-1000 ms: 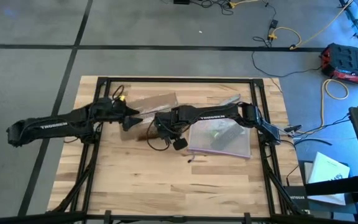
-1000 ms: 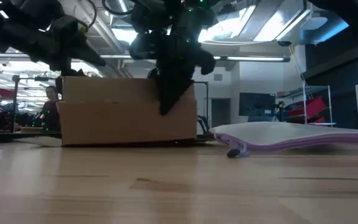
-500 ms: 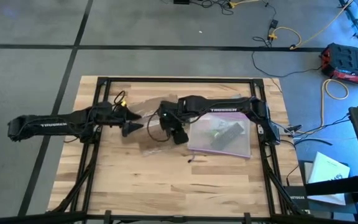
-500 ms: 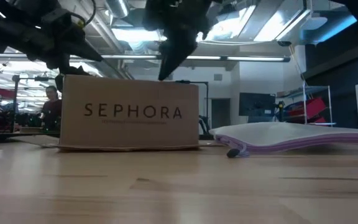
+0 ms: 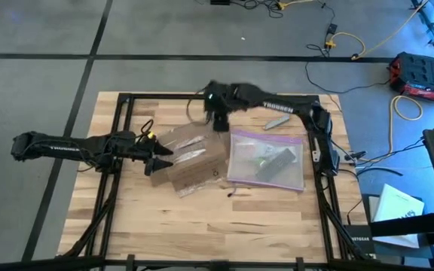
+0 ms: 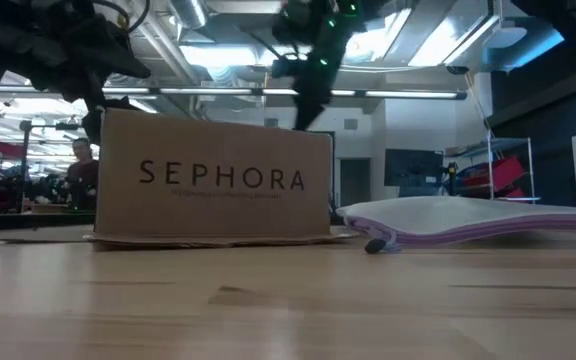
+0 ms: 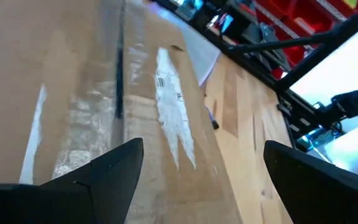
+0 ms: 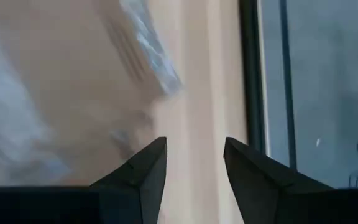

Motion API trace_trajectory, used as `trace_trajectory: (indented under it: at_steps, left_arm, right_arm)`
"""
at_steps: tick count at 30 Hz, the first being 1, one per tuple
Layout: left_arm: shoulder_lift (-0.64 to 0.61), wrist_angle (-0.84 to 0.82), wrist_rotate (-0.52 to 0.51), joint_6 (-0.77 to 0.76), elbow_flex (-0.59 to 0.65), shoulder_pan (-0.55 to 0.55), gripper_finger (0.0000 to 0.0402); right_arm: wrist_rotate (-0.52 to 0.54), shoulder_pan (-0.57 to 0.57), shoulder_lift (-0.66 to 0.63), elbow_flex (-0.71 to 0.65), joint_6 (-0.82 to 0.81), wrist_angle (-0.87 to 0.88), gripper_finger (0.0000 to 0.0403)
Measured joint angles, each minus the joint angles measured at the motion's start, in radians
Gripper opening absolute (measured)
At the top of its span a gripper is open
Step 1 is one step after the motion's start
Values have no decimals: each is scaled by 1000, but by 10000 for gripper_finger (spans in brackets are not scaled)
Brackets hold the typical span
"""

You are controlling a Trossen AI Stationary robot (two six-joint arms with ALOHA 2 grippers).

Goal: Unpack boxes
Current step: Break down the cardboard box using a cutter until it is fully flat

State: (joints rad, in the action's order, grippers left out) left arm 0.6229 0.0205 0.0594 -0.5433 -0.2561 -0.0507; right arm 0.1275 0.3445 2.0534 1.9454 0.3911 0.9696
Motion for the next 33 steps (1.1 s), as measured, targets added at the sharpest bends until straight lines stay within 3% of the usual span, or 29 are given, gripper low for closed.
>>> trace_trajectory:
  at_steps: [5, 16, 20, 28, 33]
  left_arm:
    - [-6, 87, -100, 5, 0, 8, 320]
    - [-6, 99, -139, -17, -3, 2, 320]
    - [-6, 91, -154, -26, -3, -4, 320]
    - [-14, 169, -172, 69, -5, -3, 320]
    - [-14, 177, -180, 69, -5, -47, 320]
  right_arm:
    - [-114, 136, -7, 0, 25, 156, 149]
    - [-121, 327, -17, -31, 119, 407, 149]
    - [-174, 396, -96, -192, 140, 317, 136]
    - [-379, 531, -410, -641, 155, -2, 96]
    - [-318, 531, -474, -739, 333, 61, 108]
